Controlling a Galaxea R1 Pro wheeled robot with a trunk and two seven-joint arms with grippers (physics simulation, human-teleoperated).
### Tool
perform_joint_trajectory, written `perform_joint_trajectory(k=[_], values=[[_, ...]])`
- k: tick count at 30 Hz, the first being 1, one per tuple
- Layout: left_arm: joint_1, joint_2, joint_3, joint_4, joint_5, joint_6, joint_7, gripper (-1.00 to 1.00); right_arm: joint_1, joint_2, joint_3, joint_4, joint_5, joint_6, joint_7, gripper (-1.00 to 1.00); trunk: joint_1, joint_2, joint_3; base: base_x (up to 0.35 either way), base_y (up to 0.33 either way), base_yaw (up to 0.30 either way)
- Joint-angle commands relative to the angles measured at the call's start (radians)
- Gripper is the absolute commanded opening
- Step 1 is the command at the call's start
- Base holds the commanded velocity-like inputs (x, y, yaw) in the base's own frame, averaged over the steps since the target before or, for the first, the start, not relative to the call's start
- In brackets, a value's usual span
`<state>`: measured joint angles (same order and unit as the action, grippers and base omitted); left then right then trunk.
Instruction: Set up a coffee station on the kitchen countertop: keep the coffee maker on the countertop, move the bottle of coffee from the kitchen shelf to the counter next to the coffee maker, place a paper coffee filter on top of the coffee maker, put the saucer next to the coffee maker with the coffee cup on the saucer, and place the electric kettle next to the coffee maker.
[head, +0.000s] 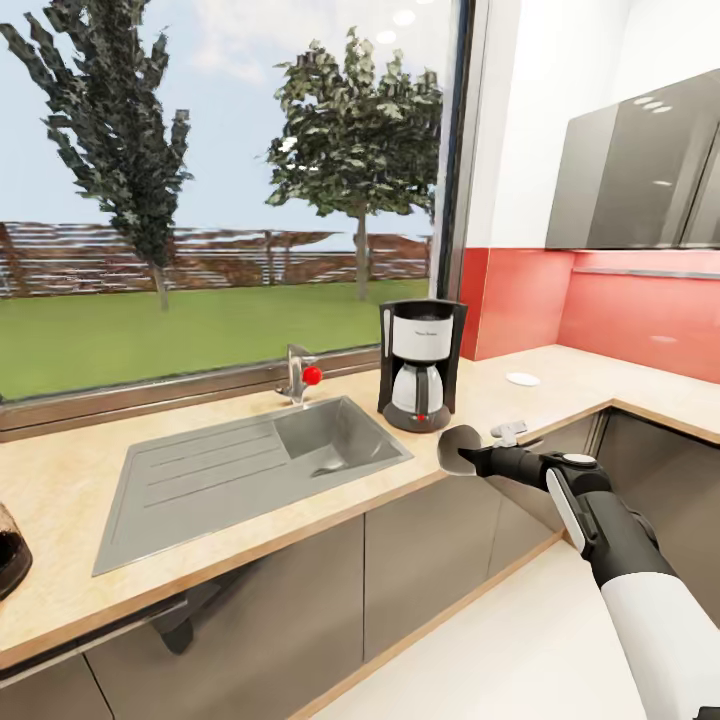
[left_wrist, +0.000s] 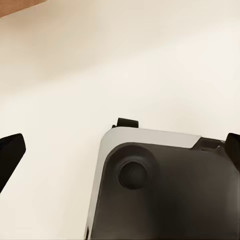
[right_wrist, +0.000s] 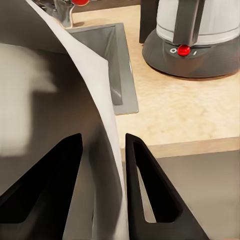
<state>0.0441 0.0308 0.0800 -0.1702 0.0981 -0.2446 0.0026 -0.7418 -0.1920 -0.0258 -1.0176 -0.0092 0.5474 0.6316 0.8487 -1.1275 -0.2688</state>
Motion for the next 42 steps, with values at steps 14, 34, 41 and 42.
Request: perform_joint_trajectory(k=[14,34,41,42], values=[[0.000,0.000,0.000,-0.002,0.009,-0.001,-0.001,1.00,-0.001,0.000,-0.002,-0.001,-0.002,0.008,0.004,-1.00,-0.054,0.098,0.043,0.000,0.000,0.000],[0.000,0.000,0.000,-0.002,0.009,-0.001,-0.001,1.00,-0.001,0.000,-0.002,-0.001,-0.002,0.008,0.004,-1.00,-0.130,0.238,0.106,0.000,0.000,0.000],[0.000,0.000,0.000,-0.002,0.009,-0.001,-0.001,1.00,-0.001,0.000,-0.002,-0.001,-0.002,0.008,0.004,-1.00,-0.157,0.287,0.127,0.000,0.000,0.003],[0.000,0.000,0.000,-0.002,0.009,-0.001,-0.001,1.00,-0.001,0.000,-0.002,-0.001,-0.002,0.008,0.004,-1.00,-0.161,0.294,0.131,0.000,0.000,0.028]])
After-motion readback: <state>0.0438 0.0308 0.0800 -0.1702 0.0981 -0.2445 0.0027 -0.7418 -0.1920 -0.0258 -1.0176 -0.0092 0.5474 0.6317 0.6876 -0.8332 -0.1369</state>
